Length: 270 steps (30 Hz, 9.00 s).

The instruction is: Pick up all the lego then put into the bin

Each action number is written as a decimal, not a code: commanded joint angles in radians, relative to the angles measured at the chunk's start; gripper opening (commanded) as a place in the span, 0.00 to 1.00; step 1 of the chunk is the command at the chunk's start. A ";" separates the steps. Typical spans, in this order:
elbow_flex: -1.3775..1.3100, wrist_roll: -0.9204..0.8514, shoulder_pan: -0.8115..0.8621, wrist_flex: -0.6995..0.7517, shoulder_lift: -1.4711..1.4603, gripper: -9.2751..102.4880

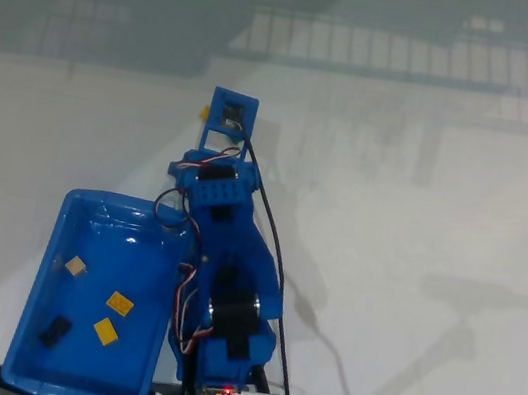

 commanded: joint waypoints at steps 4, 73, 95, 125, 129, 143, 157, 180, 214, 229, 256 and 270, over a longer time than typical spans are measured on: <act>-0.095 -0.015 0.044 0.005 -0.054 0.35; -0.598 0.314 -1.359 1.000 0.407 0.30; -0.584 0.407 0.127 0.221 -0.183 0.36; -0.811 0.555 0.183 0.215 -0.741 0.29; -0.834 0.554 0.164 0.221 -0.778 0.29; -0.894 0.549 0.149 0.247 -0.848 0.25; -0.948 0.548 0.146 0.264 -0.904 0.17; -0.819 0.463 -0.554 0.571 0.008 0.09; -0.724 0.471 -1.071 0.882 0.115 0.36; -0.925 0.611 -0.087 0.436 -0.423 0.38; -1.250 0.545 0.021 0.434 -1.019 0.38; -1.321 0.492 0.044 0.517 -1.091 0.36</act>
